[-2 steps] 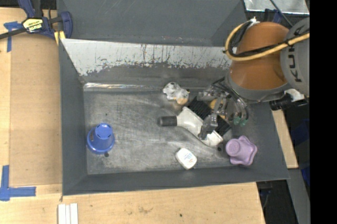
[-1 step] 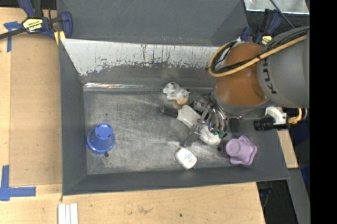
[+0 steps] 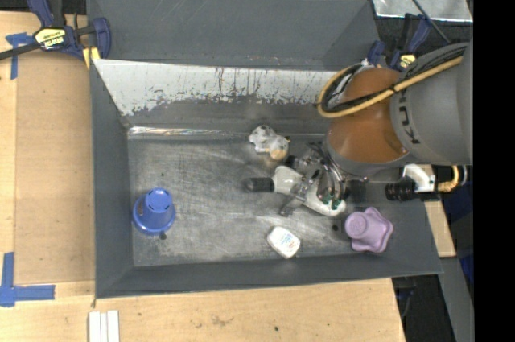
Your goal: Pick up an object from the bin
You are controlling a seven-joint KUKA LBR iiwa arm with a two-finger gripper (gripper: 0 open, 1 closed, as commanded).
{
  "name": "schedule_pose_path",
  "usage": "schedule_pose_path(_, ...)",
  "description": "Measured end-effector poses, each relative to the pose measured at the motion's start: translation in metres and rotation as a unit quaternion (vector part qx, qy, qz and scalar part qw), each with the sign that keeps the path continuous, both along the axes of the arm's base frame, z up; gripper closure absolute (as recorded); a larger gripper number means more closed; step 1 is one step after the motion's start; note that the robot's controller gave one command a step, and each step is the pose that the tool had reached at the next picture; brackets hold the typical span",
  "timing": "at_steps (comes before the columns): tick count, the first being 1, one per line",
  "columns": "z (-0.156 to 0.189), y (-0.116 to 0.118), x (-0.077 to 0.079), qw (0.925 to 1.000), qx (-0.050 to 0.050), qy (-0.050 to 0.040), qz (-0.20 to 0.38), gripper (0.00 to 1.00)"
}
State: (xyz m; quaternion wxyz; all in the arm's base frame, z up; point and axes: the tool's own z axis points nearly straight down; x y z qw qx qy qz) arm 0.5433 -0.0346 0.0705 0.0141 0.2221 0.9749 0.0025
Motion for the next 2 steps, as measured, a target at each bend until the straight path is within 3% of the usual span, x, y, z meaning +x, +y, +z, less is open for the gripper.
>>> schedule_pose_path(1, 0.0021, -0.0003, -0.001, 1.0, 0.0, 0.001, -0.001, 1.0)
schedule_pose_path(2, 0.0087, -0.0006, -0.0027, 1.0, 0.0, 0.0076, -0.002, 1.0)
